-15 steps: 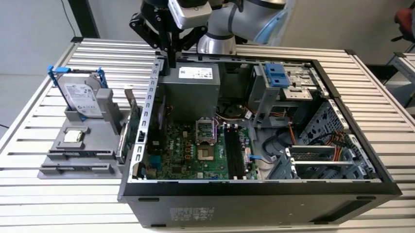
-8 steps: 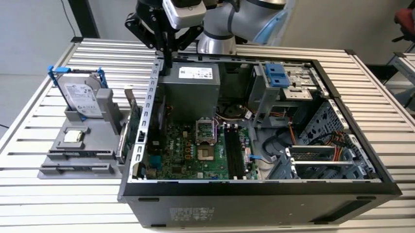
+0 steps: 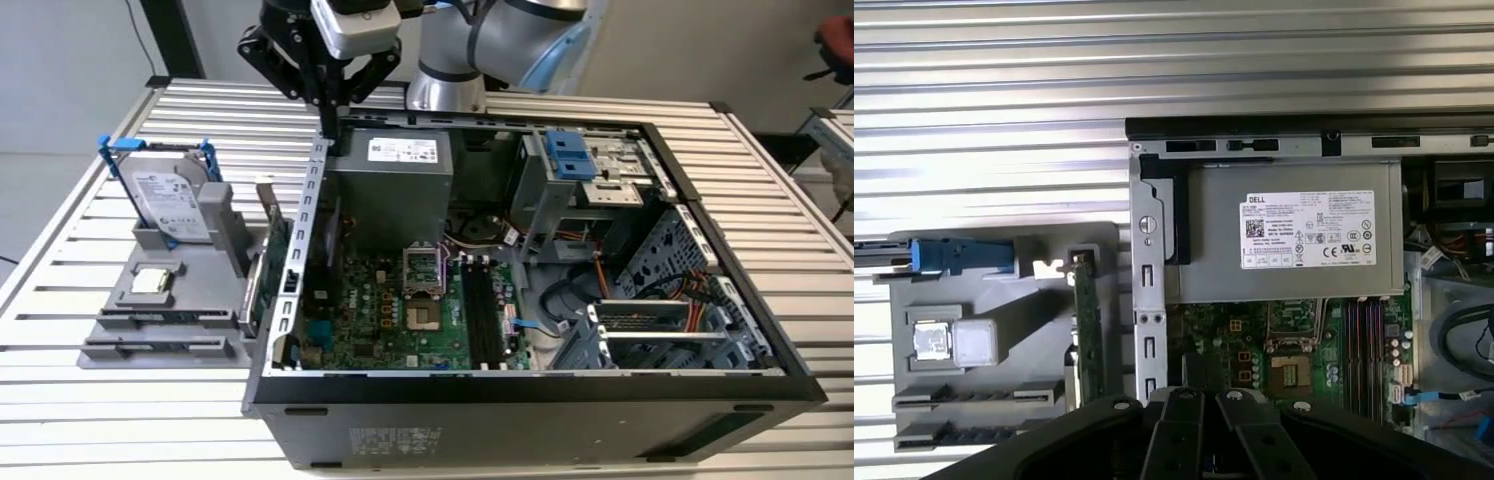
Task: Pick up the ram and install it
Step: 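Reach for the ram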
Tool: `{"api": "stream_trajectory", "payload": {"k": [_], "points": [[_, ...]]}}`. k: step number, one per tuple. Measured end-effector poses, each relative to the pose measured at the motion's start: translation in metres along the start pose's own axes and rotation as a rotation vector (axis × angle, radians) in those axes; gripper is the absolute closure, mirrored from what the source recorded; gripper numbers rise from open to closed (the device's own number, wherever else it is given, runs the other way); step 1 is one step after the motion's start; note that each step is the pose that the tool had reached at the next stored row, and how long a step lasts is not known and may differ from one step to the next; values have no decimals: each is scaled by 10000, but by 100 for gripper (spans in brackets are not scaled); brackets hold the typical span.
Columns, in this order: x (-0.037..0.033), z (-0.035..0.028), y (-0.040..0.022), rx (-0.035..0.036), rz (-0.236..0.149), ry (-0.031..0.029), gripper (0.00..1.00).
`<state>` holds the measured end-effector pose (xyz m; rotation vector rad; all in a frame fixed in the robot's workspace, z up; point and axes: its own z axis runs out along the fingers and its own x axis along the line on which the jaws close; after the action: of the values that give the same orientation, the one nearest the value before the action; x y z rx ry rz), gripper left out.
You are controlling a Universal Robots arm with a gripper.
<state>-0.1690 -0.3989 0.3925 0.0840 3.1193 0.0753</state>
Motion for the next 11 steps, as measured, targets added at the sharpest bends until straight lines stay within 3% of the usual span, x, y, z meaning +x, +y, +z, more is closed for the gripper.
{"api": "stream_trajectory", "payload": {"k": [11], "points": [[197,-4,-10,-2,-121,6,100]]}}
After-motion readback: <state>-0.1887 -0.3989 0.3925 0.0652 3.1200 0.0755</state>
